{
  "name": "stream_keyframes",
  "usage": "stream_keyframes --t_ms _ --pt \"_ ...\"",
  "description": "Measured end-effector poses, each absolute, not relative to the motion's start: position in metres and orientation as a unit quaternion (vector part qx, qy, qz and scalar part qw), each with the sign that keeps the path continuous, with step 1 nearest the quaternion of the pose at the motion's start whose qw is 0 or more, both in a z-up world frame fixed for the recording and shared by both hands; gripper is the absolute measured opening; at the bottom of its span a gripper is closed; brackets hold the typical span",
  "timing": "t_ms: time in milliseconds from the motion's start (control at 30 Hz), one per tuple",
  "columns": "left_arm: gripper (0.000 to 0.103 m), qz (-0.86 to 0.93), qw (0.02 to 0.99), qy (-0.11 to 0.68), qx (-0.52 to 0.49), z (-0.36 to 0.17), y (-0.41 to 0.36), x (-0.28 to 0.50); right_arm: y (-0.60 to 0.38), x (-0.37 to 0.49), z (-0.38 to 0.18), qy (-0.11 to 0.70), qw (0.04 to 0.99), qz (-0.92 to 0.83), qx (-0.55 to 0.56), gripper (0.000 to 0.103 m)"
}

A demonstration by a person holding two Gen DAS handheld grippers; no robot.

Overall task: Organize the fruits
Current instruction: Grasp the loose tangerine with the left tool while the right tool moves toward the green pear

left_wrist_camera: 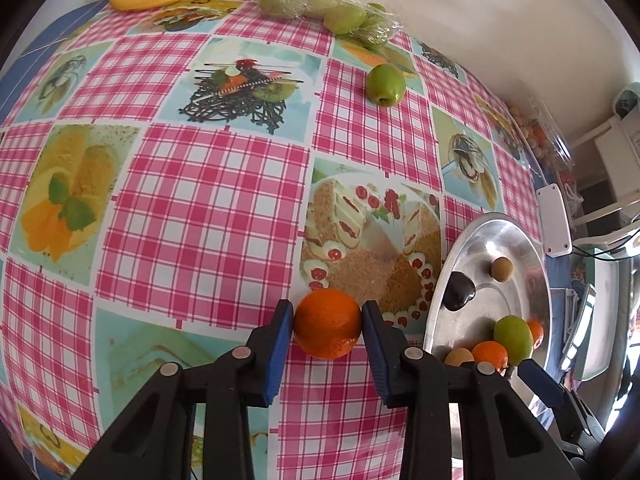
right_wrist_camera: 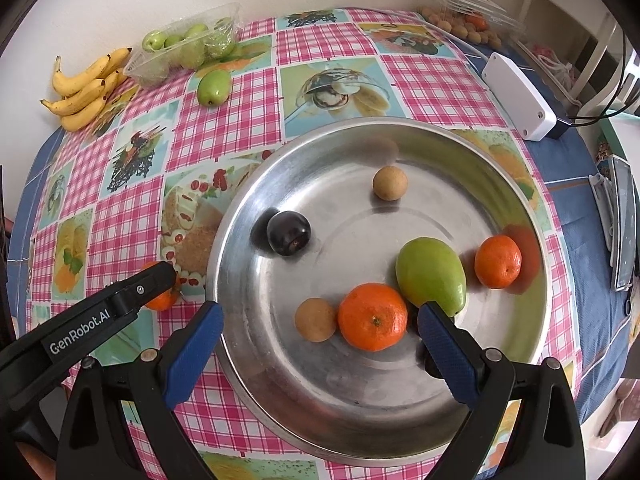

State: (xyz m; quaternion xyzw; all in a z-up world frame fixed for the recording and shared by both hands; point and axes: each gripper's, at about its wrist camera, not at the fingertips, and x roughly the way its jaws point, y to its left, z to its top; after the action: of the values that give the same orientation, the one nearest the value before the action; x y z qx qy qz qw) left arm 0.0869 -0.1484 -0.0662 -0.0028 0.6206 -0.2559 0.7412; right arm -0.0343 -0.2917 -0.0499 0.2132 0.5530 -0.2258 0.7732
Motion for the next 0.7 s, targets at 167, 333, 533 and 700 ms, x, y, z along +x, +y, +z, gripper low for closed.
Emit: stream_keyframes --t_ms 167,333,533,700 --pt "0.037 -0.255 0.748 0.612 -0.030 -0.055 -0.139 0.096 -0.289 -0.031 -0.046 0.543 0.782 -0.224 0.206 0.098" --pt "0.037 -0.252 0.765 0.590 -0.055 -0.039 -0.131 0.111 -0.290 -0.028 -0.038 0.521 0.797 -0.221 0.209 0.098" --pt "0.037 -0.253 0.774 0.576 -0.065 -0.031 -0.127 0.131 -0.290 -0.019 -0.034 0.502 0.811 -0.206 0.220 0.098" --pt "0.037 -0.249 0.774 0.581 -0.037 -0.035 -0.133 0.156 -0.294 0.003 -0.036 0.498 0.814 -0.182 0.238 0.098"
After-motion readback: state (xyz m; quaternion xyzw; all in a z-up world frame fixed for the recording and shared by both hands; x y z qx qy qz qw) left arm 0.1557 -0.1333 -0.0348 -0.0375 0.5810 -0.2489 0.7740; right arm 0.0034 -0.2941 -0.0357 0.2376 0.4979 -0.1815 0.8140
